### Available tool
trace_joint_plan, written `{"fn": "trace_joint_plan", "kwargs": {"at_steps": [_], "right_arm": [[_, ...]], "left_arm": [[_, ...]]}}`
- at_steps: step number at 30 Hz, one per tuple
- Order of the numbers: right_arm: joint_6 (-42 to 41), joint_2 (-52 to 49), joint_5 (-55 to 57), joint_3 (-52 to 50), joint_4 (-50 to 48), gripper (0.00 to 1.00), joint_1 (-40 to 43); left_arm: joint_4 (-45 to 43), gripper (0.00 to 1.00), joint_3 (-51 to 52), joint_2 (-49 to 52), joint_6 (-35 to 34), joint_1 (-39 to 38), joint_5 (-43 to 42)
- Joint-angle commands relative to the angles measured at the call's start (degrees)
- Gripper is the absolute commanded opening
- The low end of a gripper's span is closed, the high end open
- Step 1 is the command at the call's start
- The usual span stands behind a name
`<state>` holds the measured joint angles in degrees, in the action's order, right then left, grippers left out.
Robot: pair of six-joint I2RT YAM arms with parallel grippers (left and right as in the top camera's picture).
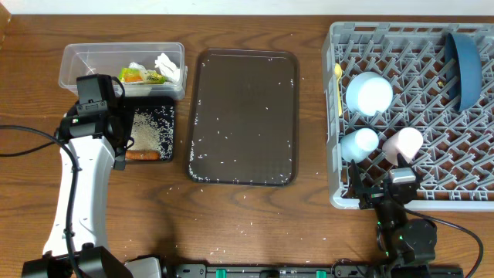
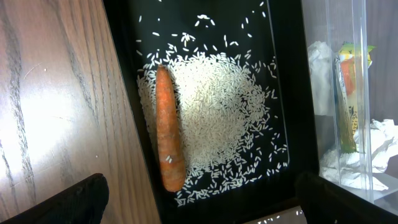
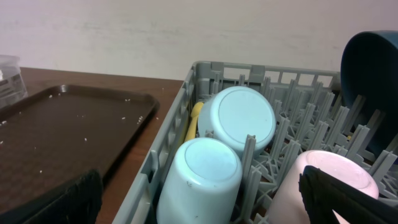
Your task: Sort waste into correct bins and load items into the dishwasher rack
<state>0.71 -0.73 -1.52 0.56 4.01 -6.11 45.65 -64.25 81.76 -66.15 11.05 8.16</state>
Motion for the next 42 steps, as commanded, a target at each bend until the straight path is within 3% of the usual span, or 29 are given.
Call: {"fn": "trace_joint_plan", "kwargs": {"at_steps": [1, 19, 24, 28, 35, 38, 42], "right_arm": [[0.9, 0.4, 0.2, -0.2, 0.1, 0.99, 0.7], [0.9, 0.4, 0.2, -0.2, 0.1, 0.99, 0.7], [0.9, 0.4, 0.2, -0.2, 0.1, 0.99, 0.7], [0.9, 0.4, 0.2, -0.2, 0.1, 0.99, 0.7], [0.9, 0.4, 0.2, -0.2, 0.1, 0.99, 0.7], [0.9, 0.4, 0.2, -0.2, 0.1, 0.99, 0.7], [0.9, 0.4, 0.2, -0.2, 0.1, 0.99, 0.7]], "left_arm": [[0.2, 0.98, -0.7, 0.1, 0.1, 0.2, 1.4], [1.4, 0.98, -0.7, 0.1, 0.1, 0.2, 1.6], [2.1, 0.98, -0.5, -1.1, 1.3, 0.5, 4.9], [-1.8, 0.98, 1.1, -6.0, 13.7, 0.4, 4.6], [-16.5, 0.98, 10.9, -24.6, 48.0, -2.8, -2.5], [-21.8, 0.98, 17.8, -33.5, 53.9, -4.2, -3.3], [-29.5, 0.98, 29.1, -45.7, 54.8, -4.7, -3.3]]}}
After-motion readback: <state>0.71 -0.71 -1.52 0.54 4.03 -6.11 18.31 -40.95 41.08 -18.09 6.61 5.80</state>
